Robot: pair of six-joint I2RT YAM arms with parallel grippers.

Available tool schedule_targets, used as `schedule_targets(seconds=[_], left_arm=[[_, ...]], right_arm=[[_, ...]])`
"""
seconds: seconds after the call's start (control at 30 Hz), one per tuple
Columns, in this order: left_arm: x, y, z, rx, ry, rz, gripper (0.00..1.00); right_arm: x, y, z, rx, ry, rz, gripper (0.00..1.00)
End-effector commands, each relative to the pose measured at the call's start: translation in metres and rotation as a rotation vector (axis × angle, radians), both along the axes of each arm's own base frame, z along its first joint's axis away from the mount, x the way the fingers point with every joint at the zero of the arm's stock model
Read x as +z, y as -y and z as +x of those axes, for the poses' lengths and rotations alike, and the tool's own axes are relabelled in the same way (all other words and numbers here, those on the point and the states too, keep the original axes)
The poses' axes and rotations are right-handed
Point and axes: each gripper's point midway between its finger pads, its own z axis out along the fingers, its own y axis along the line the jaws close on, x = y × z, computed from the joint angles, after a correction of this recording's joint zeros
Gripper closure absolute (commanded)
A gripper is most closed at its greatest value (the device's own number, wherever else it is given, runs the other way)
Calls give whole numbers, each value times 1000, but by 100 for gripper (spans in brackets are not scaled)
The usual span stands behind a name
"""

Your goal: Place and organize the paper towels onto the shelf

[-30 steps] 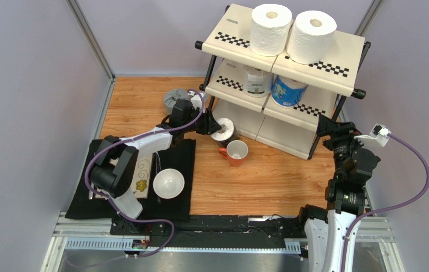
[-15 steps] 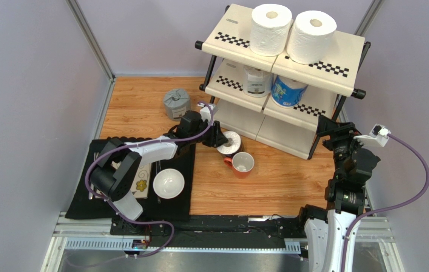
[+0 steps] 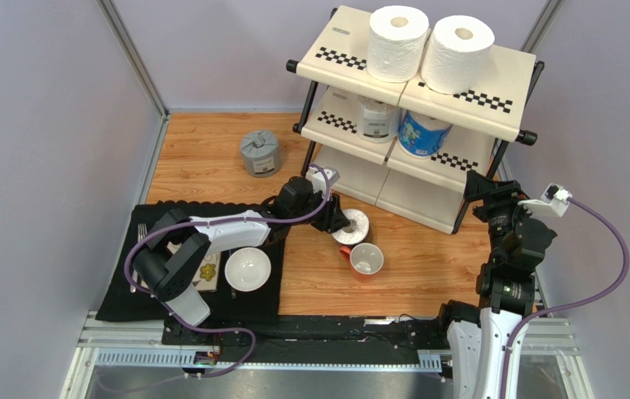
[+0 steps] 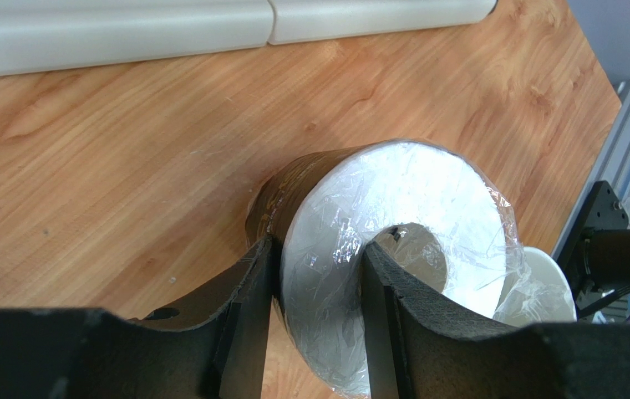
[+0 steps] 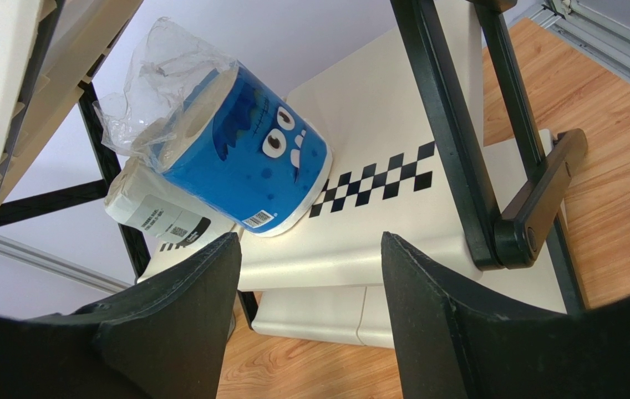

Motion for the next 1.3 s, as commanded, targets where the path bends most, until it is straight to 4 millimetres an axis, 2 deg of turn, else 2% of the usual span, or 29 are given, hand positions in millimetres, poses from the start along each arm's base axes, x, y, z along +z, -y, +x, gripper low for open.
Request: schedule_targets(seconds=[0.0,0.2,0.3,0.43,0.57,0.7,0.9,1.0,1.07,1.17,1.2,1.23,1.27], left_arm=[[2,9,-24,-53,31,9,75],[-11,15,-46,-81,47,62,75],[-16,16,-49,-84,59,92,75],[-24,8,-38,-50,96,175,76],[-20,4,-18,-25,160,268,75],[-8,5,4,-15,194,323,75],[-1,-7,26,25,188,347,75],[-3,-12,29,33,168,349,74],[-8,-12,27,19,152,353,68],[-14,-13,21,4,128,346,51],[-13,-11,20,0,126,337,41],[-13,-10,17,-8,116,327,15],[-12,-9,17,-9,117,321,8]], right_arm=[[10,-3,-1,9,43,-1,34],[12,-3,-2,12,44,-6,34],[11,-3,-2,11,43,-4,34],[10,-3,-3,10,38,-6,34],[11,-3,-4,7,40,-11,34],[13,-3,-5,5,43,-13,34],[15,-3,-7,3,45,-22,35],[15,-4,-6,11,47,-21,34],[15,-6,-6,23,47,-28,34],[20,-6,-6,22,58,-58,34],[18,-5,-6,19,43,-65,34],[27,-3,-8,10,46,-93,33],[25,-3,-6,15,26,-96,33]])
